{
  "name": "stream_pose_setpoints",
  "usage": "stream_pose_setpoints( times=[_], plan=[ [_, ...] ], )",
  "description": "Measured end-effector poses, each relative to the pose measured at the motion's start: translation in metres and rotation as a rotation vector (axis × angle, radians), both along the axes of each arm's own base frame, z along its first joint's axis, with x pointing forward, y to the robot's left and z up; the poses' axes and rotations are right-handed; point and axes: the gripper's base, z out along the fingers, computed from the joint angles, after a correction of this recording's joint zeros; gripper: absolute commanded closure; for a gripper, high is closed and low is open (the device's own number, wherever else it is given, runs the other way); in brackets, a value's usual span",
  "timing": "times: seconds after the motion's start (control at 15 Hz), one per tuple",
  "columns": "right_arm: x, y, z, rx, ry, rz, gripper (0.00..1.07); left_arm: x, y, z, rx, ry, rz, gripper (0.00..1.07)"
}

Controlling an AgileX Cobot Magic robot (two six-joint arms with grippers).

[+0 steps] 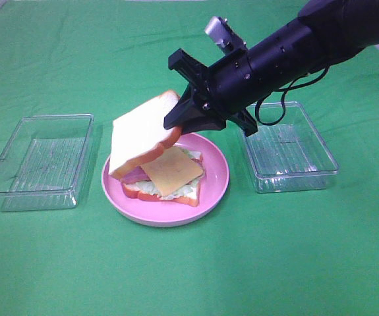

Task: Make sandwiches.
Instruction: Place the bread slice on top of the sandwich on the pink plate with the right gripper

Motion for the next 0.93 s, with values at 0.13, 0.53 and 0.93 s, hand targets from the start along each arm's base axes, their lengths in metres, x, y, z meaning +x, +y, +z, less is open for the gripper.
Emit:
stream_pose_setpoints(
  times=[0.13,0.53,0.93],
  plan=[
    [0.003,0.000,-0.015,-0.028,0.031,-0.011,1.07,0.000,0.000,0.000,0.000,0.000,0.000,0.33],
    [0.005,-0.002,-0.030,-0.074,0.085,-0.048,0.68,0.000,0.000,0.000,0.001,0.000,0.000,0.33],
    [0.002,-0.012,-0.026,-0.210,0.003,0.019,0.34,0.000,0.000,0.000,0.001,0.000,0.000,0.33]
  ],
)
